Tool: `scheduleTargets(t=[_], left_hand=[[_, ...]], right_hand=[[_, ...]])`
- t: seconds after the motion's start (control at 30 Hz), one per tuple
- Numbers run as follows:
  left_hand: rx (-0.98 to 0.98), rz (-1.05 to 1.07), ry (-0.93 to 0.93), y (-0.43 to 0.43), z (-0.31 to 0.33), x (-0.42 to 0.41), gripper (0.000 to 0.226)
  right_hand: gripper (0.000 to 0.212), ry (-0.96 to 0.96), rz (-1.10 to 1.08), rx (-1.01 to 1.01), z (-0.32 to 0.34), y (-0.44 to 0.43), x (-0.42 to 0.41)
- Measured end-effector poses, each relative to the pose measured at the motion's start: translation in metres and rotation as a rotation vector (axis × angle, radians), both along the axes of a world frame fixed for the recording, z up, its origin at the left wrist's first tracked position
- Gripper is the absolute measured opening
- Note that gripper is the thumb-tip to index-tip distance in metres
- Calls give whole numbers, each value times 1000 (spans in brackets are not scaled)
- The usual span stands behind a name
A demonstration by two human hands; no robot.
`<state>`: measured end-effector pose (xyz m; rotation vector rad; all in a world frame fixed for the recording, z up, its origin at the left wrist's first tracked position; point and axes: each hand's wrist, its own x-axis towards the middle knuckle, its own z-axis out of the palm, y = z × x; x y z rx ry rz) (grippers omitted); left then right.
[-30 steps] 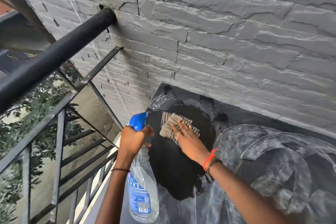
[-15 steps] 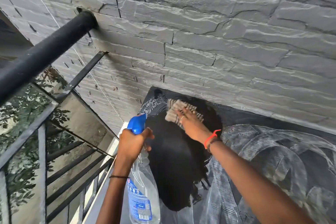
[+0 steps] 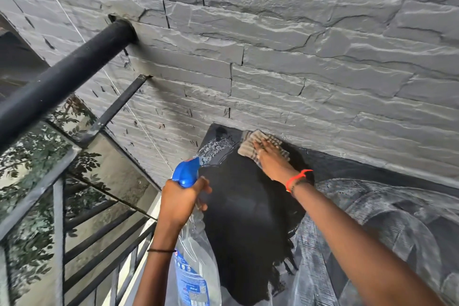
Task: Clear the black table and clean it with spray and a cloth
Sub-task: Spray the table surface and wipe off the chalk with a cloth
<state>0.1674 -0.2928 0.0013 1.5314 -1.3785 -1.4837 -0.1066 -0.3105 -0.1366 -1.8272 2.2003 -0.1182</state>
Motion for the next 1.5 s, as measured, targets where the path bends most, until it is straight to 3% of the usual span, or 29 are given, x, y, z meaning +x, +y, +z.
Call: scheduleTargets(t=[0.2,0.3,0.4,0.53,0.7,0.87,1.0,1.17,1.33,1.5], left_hand=[[4,17,8,-2,5,7,13],[8,27,17,-6,4,9,8],[4,36,46,-10,3,13,6],[5,41,56,-11,0,16,12],[-23,42,14,-9,-1,26,17],[-9,63,-4,-13,1,37,10],[10,101,-1,-15,5,49,14],[20,124,-14,-11,6,63,9],[19,131,-38,0,7,66,7],[-3,137,-71,16,16,70,10]], right_hand=[[68,-45,223,10,16,0,104],[68,-54,291,-53,20,47,100],[63,-66,194,-85,24,64,62],[60,-2,102,-43,20,5,36],[59,-26,166,8,14,-76,82],[66,-57,398,-21,18,-27,135],[66,-91,420,-58,10,38,105],[65,-13,260,-36,11,2,47],[62,-56,202,20,18,-30,115],[73,-85,367,-73,29,54,201]])
